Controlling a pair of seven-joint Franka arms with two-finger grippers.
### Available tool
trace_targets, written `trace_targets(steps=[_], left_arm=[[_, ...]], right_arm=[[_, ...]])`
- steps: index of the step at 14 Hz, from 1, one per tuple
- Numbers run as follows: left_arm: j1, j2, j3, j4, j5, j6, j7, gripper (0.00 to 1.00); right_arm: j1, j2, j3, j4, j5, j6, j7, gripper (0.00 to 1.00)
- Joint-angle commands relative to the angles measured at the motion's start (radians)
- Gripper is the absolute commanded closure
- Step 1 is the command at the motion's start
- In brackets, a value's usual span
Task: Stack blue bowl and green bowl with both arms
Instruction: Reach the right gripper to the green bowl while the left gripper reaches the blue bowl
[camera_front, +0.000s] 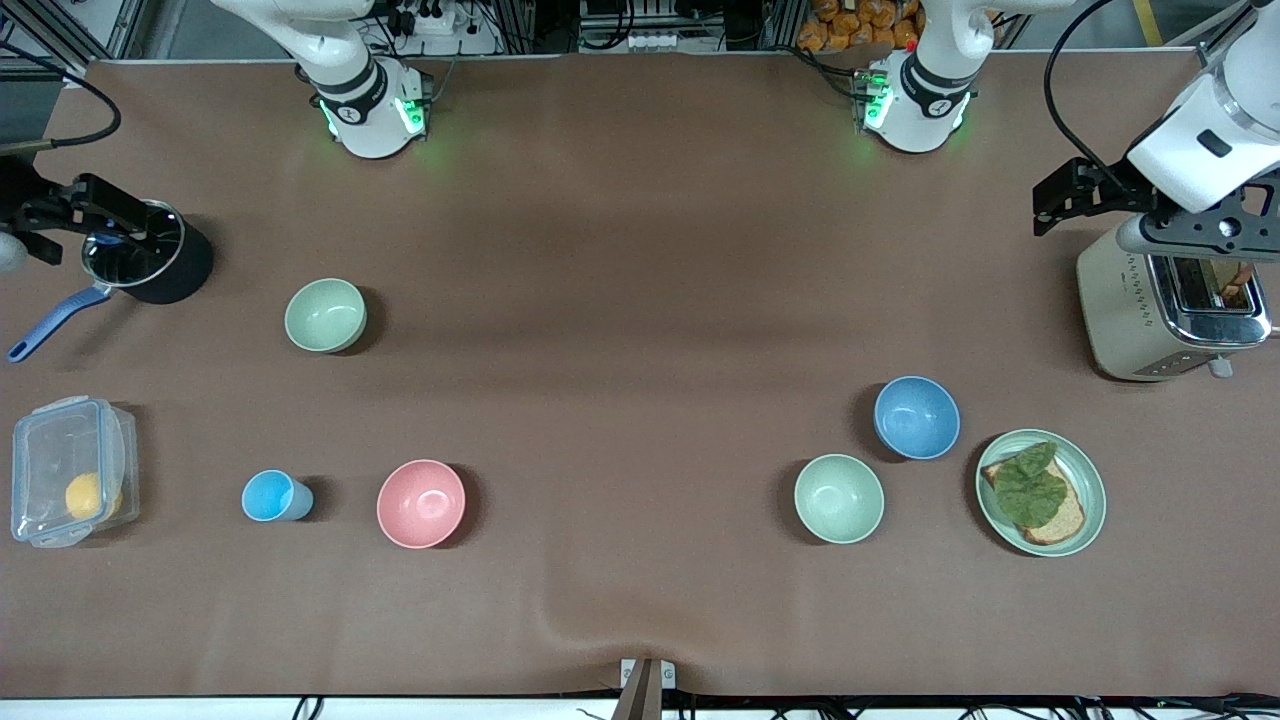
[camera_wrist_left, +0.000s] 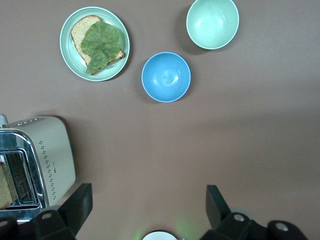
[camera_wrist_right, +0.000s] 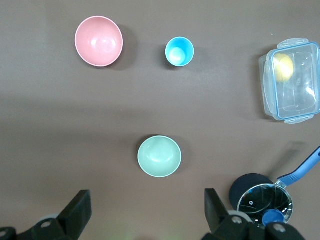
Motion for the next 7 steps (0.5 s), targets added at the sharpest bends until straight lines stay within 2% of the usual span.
trace_targets(steps=[1, 4, 7], left_arm=[[0.004, 0.004, 0.009, 0.011, -0.018, -0.012, 0.026, 0.00], [0.008, 0.039, 0.022, 0.029, -0.010, -0.009, 0.018, 0.00], [0.004, 0.106, 0.080, 0.080, -0.013, 0.014, 0.013, 0.00]], right_arm=[[-0.008, 0.007, 0.003, 0.015, -0.009, -0.013, -0.011, 0.00], [-0.008, 0.007, 0.005, 0.015, -0.007, -0.013, -0.009, 0.00], [-0.009, 0.003, 0.003, -0.024, -0.003, -0.009, -0.009, 0.00]])
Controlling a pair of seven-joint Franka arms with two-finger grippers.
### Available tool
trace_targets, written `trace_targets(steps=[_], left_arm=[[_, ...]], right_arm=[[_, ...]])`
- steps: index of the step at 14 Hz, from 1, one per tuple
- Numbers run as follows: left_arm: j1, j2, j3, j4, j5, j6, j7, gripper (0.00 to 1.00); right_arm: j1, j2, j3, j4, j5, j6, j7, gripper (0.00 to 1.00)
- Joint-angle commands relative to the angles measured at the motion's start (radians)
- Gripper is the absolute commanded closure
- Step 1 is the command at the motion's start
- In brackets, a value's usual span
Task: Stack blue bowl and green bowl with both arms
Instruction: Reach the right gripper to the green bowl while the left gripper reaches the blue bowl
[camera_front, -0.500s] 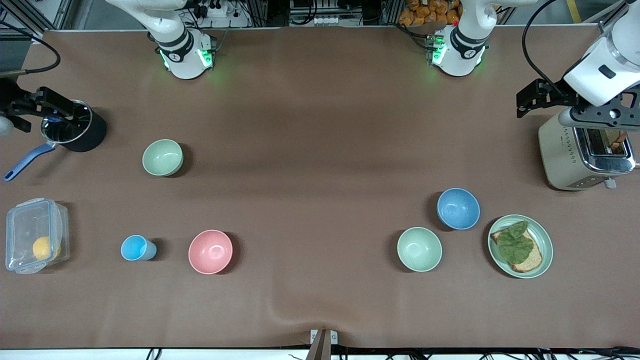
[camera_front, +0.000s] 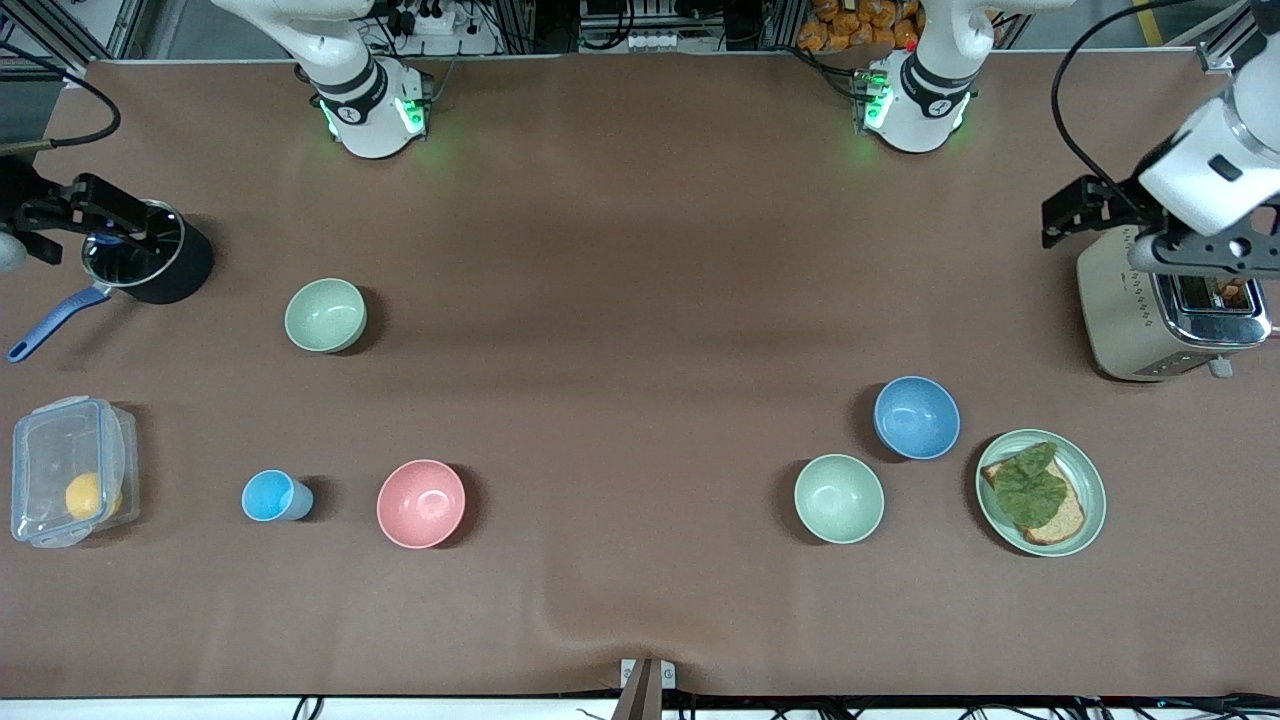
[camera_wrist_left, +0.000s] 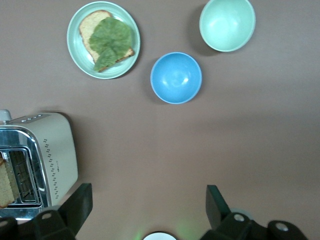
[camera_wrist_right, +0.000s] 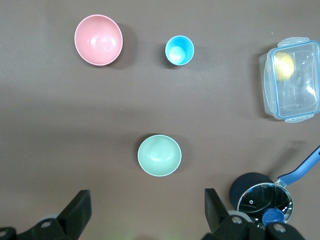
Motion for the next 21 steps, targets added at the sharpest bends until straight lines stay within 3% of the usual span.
trace_targets(steps=[1, 4, 8, 11, 13, 14, 21], left_arm=[[-0.001, 0.086, 0.026, 0.060, -0.015, 0.016, 0.010, 0.00], [-0.001, 0.196, 0.026, 0.057, -0.048, 0.091, 0.007, 0.00], [-0.009, 0.365, 0.025, 0.022, -0.048, 0.281, 0.003, 0.00], [-0.001, 0.381, 0.025, -0.107, -0.050, 0.469, 0.004, 0.00], [0.002, 0.391, 0.026, -0.200, -0.045, 0.621, 0.004, 0.00], [0.003, 0.408, 0.026, -0.224, -0.042, 0.654, 0.004, 0.00], [-0.020, 0.465, 0.025, -0.319, -0.038, 0.723, -0.014, 0.00]], right_arm=[[-0.026, 0.002, 0.004, -0.043, 0.000, -0.001, -0.011, 0.00], [-0.034, -0.008, 0.004, -0.135, 0.003, 0.045, -0.012, 0.00], [-0.058, -0.100, 0.004, -0.397, 0.003, 0.244, -0.026, 0.00], [-0.066, -0.162, 0.004, -0.584, 0.006, 0.401, -0.048, 0.00], [-0.113, -0.177, -0.004, -0.693, 0.073, 0.494, -0.156, 0.00], [-0.136, -0.185, -0.005, -0.744, 0.104, 0.536, -0.207, 0.00], [-0.138, -0.185, -0.007, -1.005, 0.105, 0.876, -0.299, 0.00]])
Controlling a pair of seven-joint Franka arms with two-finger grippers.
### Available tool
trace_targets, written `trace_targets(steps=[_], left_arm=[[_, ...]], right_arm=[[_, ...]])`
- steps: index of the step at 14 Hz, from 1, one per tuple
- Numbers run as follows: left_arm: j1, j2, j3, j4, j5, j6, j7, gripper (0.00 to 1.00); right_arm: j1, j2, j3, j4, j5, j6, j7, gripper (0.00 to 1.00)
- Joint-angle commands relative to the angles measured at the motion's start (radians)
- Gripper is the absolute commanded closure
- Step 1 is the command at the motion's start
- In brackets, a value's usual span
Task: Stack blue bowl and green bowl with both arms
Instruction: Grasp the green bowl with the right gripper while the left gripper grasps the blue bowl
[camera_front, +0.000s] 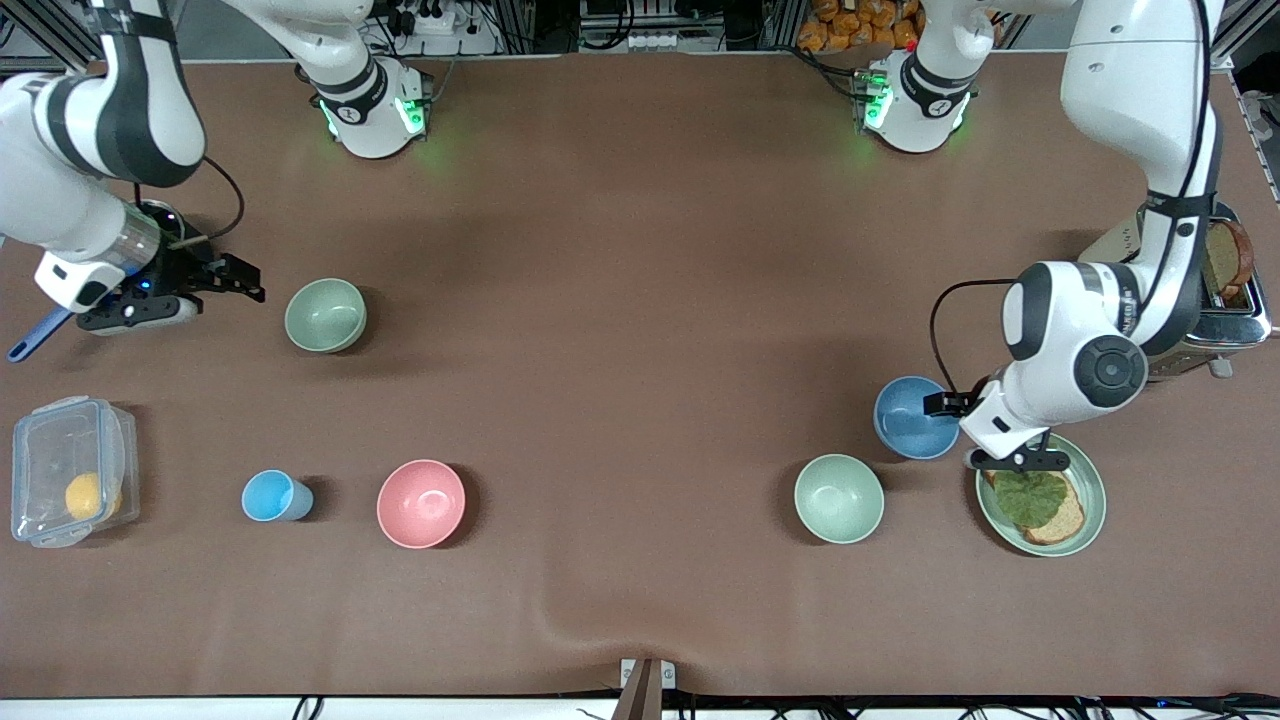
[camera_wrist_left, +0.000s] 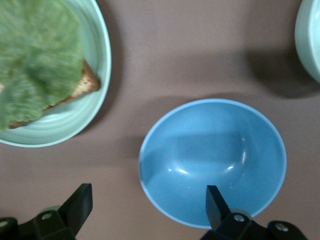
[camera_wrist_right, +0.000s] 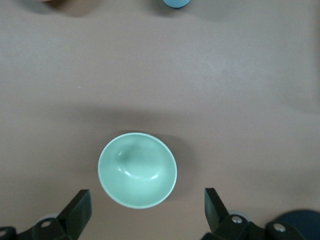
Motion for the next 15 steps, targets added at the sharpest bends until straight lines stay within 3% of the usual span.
trace_targets(steps=[1, 7, 12, 13, 14, 15], left_arm=[[-0.008, 0.005, 0.002, -0.034, -0.008, 0.039, -0.007, 0.00], [-0.008, 0.035, 0.001, -0.022, -0.013, 0.094, -0.010, 0.00], [0.004, 0.098, -0.002, 0.037, -0.027, 0.156, -0.010, 0.00], [0.004, 0.112, -0.002, 0.059, -0.054, 0.156, -0.010, 0.32], [-0.005, 0.117, -0.001, 0.059, -0.083, 0.156, -0.013, 0.76], [-0.009, 0.124, 0.001, 0.061, -0.102, 0.162, -0.030, 1.00]], right_arm=[[0.000, -0.036, 0.005, -0.153, 0.019, 0.165, -0.055, 0.00], [-0.004, 0.089, 0.005, -0.270, 0.019, 0.455, -0.133, 0.00], [-0.046, 0.238, 0.007, -0.274, 0.019, 0.634, -0.179, 0.01], [-0.046, 0.260, 0.007, -0.275, 0.019, 0.661, -0.179, 0.07], [-0.046, 0.272, 0.008, -0.275, 0.021, 0.675, -0.179, 0.17], [-0.046, 0.274, 0.008, -0.275, 0.021, 0.678, -0.179, 0.34]])
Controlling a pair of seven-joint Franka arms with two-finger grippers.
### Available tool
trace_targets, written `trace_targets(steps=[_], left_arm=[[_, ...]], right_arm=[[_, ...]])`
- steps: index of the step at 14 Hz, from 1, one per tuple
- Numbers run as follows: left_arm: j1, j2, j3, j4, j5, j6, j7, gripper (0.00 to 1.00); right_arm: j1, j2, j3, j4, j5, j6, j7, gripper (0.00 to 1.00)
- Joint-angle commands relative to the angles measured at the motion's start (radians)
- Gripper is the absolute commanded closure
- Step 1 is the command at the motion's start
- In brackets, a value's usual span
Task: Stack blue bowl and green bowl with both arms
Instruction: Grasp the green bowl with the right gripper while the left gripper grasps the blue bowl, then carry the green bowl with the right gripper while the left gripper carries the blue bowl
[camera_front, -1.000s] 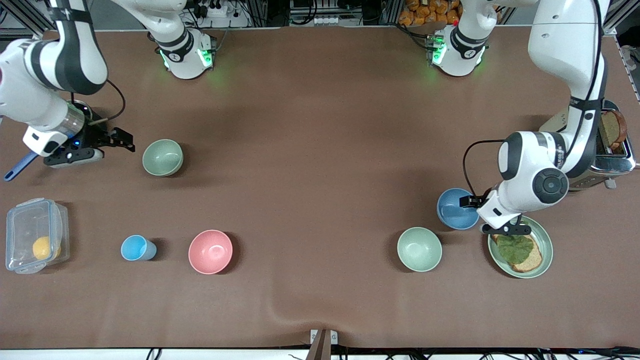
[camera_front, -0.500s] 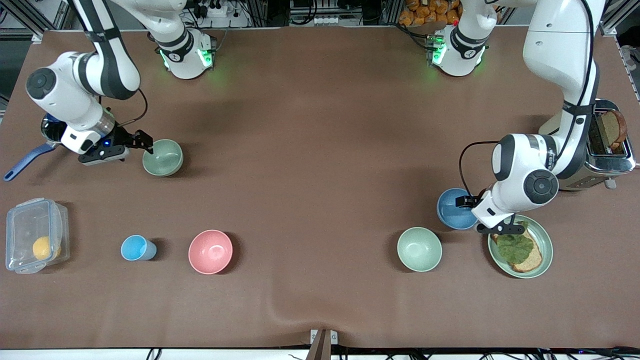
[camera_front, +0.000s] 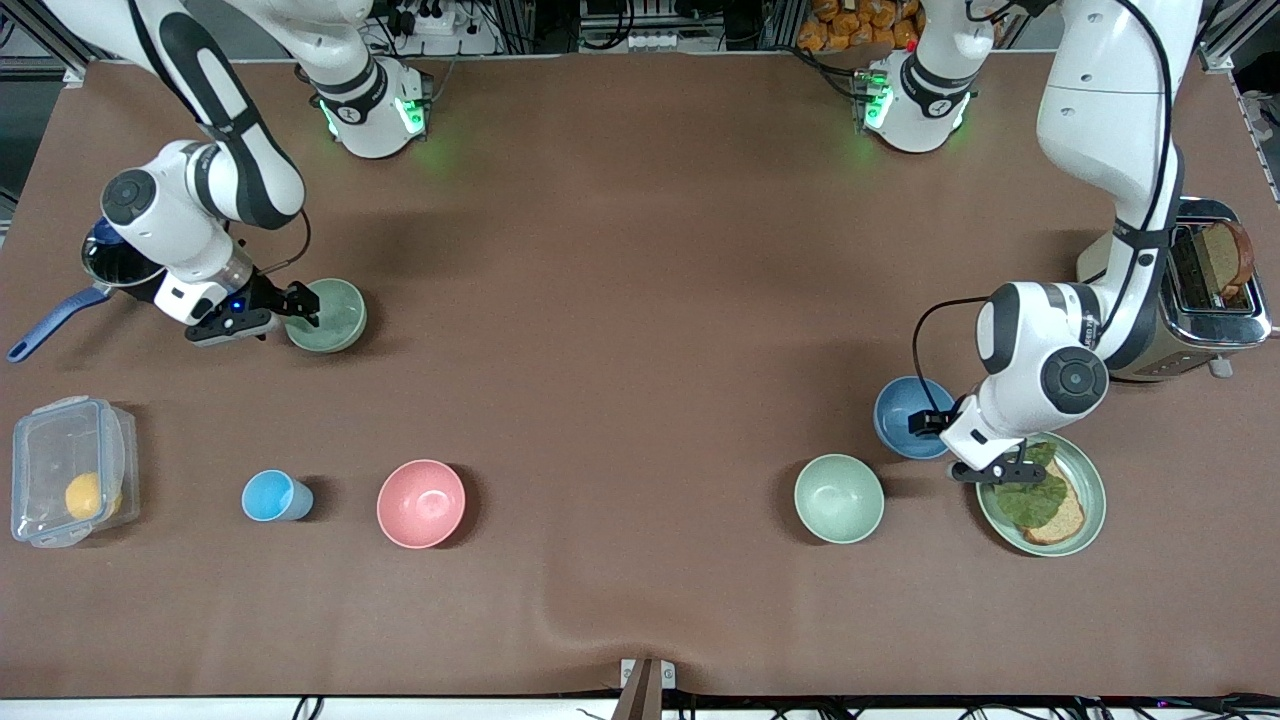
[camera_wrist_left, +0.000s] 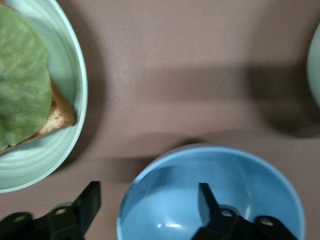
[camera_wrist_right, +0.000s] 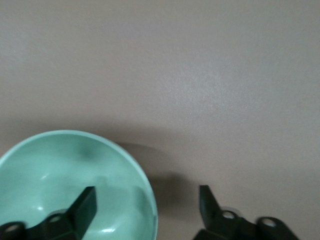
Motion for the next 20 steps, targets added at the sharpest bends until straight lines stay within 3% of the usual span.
trace_targets(steps=[1, 2, 3, 7, 12, 16, 20], left_arm=[[-0.015, 0.032, 0.001, 0.035, -0.042, 0.039, -0.069, 1.00], [-0.023, 0.032, 0.001, 0.032, -0.034, 0.056, -0.099, 1.00], [-0.026, 0.039, 0.001, 0.030, -0.034, 0.059, -0.100, 1.00], [-0.023, 0.029, 0.001, 0.025, -0.034, 0.058, -0.102, 1.00], [-0.006, -0.043, 0.003, 0.012, -0.031, -0.008, -0.088, 1.00], [0.018, -0.141, 0.003, 0.013, -0.031, -0.134, -0.051, 1.00], [0.021, -0.233, -0.002, 0.016, -0.046, -0.236, -0.097, 1.00]], right_arm=[[-0.016, 0.019, 0.011, 0.002, 0.022, 0.028, -0.030, 0.57], [-0.016, 0.017, 0.011, 0.002, 0.022, 0.025, -0.025, 0.82], [-0.014, 0.017, 0.011, 0.002, 0.024, 0.020, -0.020, 1.00], [-0.013, 0.001, 0.017, 0.015, 0.028, -0.048, 0.021, 1.00], [0.082, -0.090, 0.031, 0.073, 0.028, -0.240, 0.266, 1.00], [0.189, -0.137, 0.031, 0.127, 0.075, -0.358, 0.429, 1.00], [0.375, -0.148, 0.031, 0.166, 0.120, -0.369, 0.705, 1.00]])
